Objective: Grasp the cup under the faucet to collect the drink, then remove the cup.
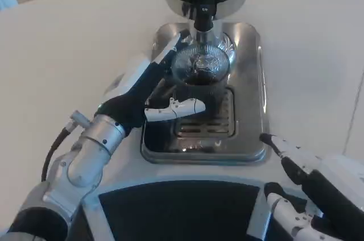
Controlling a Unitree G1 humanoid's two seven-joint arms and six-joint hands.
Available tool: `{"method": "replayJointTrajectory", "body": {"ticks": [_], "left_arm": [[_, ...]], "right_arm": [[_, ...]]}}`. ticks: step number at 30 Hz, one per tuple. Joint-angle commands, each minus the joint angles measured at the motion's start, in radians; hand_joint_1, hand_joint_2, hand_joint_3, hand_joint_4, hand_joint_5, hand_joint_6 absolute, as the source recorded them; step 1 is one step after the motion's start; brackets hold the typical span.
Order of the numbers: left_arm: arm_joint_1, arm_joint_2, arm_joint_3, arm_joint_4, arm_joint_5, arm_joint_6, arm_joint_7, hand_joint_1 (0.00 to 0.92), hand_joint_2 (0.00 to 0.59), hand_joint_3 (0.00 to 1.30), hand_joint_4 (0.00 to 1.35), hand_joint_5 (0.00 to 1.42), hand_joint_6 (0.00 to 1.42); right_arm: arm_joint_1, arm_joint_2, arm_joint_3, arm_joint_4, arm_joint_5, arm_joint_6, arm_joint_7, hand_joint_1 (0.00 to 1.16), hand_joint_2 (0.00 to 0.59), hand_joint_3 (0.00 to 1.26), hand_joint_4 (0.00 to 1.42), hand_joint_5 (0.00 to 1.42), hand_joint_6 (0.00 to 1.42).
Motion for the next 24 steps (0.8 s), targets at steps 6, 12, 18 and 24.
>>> {"method": "replayJointTrajectory", "body": {"ticks": [6, 12, 18, 24], "left_arm": [[-0.028, -0.014, -0.031, 0.024, 0.045, 0.053, 0.026, 0.379, 0.07, 0.0, 0.0, 0.38, 0.32], [-0.041, -0.019, -0.044, 0.039, 0.044, 0.057, 0.037, 0.377, 0.071, 0.0, 0.02, 0.41, 0.36], [-0.048, -0.025, -0.052, 0.049, 0.045, 0.056, 0.055, 0.377, 0.071, 0.03, 0.13, 0.5, 0.5], [-0.046, -0.034, -0.062, 0.053, 0.057, 0.058, 0.101, 0.383, 0.075, 0.18, 0.26, 0.62, 0.63]], "right_arm": [[0.003, 0.03, -0.002, -0.015, -0.003, 0.017, 0.003, 0.03, 0.584, 0.0, 0.0, 0.0, 0.0], [-0.004, 0.022, 0.011, -0.015, -0.014, 0.038, 0.008, 0.02, 0.578, 0.0, 0.0, 0.0, 0.0], [-0.005, 0.016, 0.023, -0.015, -0.025, 0.057, 0.008, 0.01, 0.576, 0.0, 0.0, 0.0, 0.0], [0.004, 0.015, 0.034, -0.015, -0.036, 0.062, 0.005, 0.01, 0.561, 0.0, 0.0, 0.0, 0.0]]}}
